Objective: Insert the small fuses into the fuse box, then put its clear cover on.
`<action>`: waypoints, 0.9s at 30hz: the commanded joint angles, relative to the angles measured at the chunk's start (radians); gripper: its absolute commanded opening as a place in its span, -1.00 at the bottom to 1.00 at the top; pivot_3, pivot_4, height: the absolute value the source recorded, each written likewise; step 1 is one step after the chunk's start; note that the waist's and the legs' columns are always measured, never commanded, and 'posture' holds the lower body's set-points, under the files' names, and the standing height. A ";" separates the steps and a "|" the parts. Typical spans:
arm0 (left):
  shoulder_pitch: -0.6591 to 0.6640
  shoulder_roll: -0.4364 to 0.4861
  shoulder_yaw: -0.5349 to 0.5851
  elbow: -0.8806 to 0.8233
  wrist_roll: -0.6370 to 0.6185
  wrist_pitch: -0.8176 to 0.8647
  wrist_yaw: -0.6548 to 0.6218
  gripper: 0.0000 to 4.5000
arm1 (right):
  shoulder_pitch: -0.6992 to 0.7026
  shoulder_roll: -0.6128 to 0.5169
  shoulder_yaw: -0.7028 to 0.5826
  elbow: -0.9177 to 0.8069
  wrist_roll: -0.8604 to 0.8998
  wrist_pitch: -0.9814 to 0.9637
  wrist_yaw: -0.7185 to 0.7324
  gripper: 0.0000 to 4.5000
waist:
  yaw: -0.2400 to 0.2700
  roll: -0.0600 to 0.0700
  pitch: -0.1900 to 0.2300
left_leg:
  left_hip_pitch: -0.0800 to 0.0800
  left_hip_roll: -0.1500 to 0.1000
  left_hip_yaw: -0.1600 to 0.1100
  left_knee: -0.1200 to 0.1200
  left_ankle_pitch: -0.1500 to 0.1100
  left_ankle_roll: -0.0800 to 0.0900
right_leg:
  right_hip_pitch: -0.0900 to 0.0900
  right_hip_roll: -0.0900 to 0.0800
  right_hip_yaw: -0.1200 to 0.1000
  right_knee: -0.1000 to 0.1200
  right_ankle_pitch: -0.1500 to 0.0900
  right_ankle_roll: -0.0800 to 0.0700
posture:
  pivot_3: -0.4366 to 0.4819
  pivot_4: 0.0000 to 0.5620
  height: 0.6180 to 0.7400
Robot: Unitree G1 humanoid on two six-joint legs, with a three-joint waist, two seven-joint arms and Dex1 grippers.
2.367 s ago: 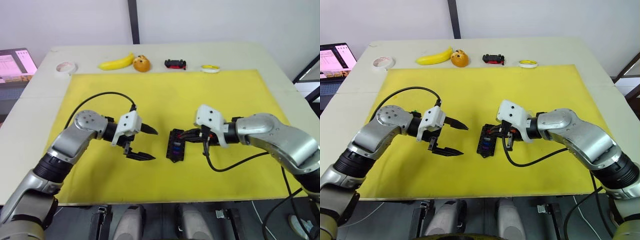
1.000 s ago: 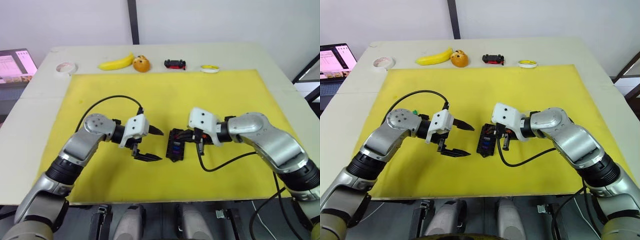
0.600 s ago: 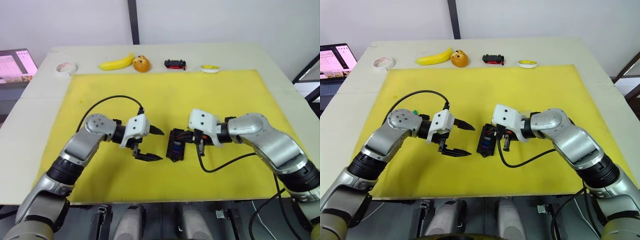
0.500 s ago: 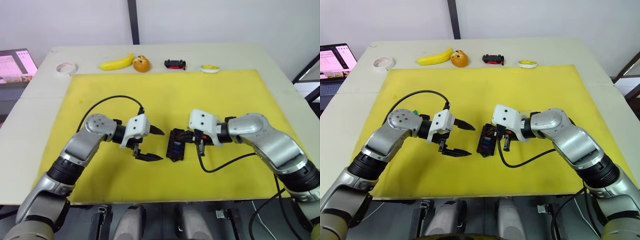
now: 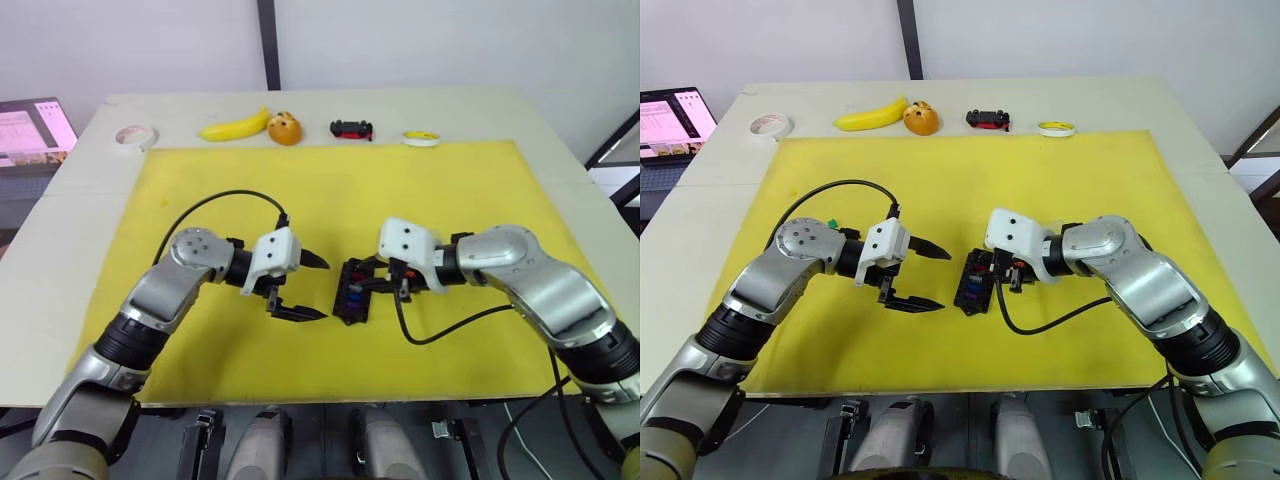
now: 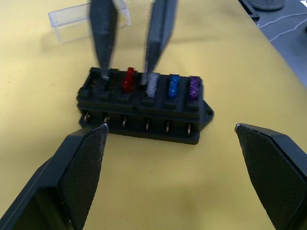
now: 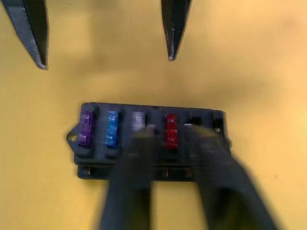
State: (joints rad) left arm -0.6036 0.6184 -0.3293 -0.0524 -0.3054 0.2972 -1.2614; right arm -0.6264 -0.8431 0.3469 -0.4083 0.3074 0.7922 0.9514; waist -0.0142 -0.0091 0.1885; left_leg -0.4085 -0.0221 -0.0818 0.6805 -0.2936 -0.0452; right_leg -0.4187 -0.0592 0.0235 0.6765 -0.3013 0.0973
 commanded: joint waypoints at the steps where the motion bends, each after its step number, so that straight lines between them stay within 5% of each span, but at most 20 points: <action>1: -0.012 -0.005 0.033 -0.033 -0.008 -0.001 0.003 1.00 | -0.018 0.006 -0.034 -0.028 0.004 0.002 0.008 -0.01 | 0.000 0.000 0.000 | 0.000 0.000 0.000 0.000 0.000 0.000 | 0.000 0.000 0.000 0.000 0.000 0.000 | -0.05 -0.47 1.00; 3: -0.014 -0.006 0.032 -0.032 -0.008 0.000 0.002 1.00 | -0.020 0.003 -0.040 -0.035 0.008 0.005 0.010 0.22 | 0.000 0.000 0.000 | 0.000 0.000 0.000 0.000 0.000 0.000 | 0.000 0.000 0.000 0.001 0.000 0.000 | -0.05 -0.47 1.00; 14: -0.016 -0.005 0.038 -0.029 -0.017 0.002 -0.009 1.00 | 0.020 0.047 -0.212 -0.080 0.148 0.054 -0.010 0.22 | 0.001 -0.001 0.000 | 0.000 0.000 0.000 0.001 -0.001 0.001 | -0.001 0.000 0.000 0.003 0.000 0.000 | -0.05 -0.47 1.00; 17: -0.021 -0.010 0.040 -0.024 -0.020 0.002 -0.011 1.00 | 0.112 0.124 -0.270 -0.085 0.190 0.030 -0.055 -0.19 | 0.000 -0.001 -0.001 | 0.000 0.000 0.000 0.002 -0.001 0.001 | 0.000 0.000 0.000 0.004 0.000 0.000 | -0.05 -0.47 1.00; 21: -0.026 -0.022 0.038 -0.017 -0.014 -0.003 -0.008 1.00 | 0.237 0.199 -0.278 -0.068 0.170 -0.078 -0.093 -0.98 | 0.000 -0.001 -0.001 | 0.000 -0.001 0.000 0.002 -0.001 0.002 | -0.001 -0.001 0.000 0.004 0.000 0.000 | -0.05 -0.47 1.00; 27: -0.028 -0.026 0.037 -0.009 -0.006 -0.012 -0.013 1.00 | 0.292 0.227 -0.263 -0.055 0.162 -0.131 -0.118 -0.98 | -0.001 -0.001 -0.001 | 0.001 -0.001 0.000 0.002 -0.001 0.001 | 0.000 0.000 0.000 0.005 0.000 0.000 | -0.05 -0.47 1.00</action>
State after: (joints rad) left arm -0.6145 0.5919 -0.3204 -0.0497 -0.3069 0.2971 -1.2687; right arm -0.3376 -0.6241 0.0979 -0.4473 0.4735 0.6879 0.8400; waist -0.0156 -0.0100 0.1878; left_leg -0.4078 -0.0226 -0.0818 0.6826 -0.2942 -0.0441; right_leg -0.4192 -0.0589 0.0240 0.6815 -0.3014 0.0973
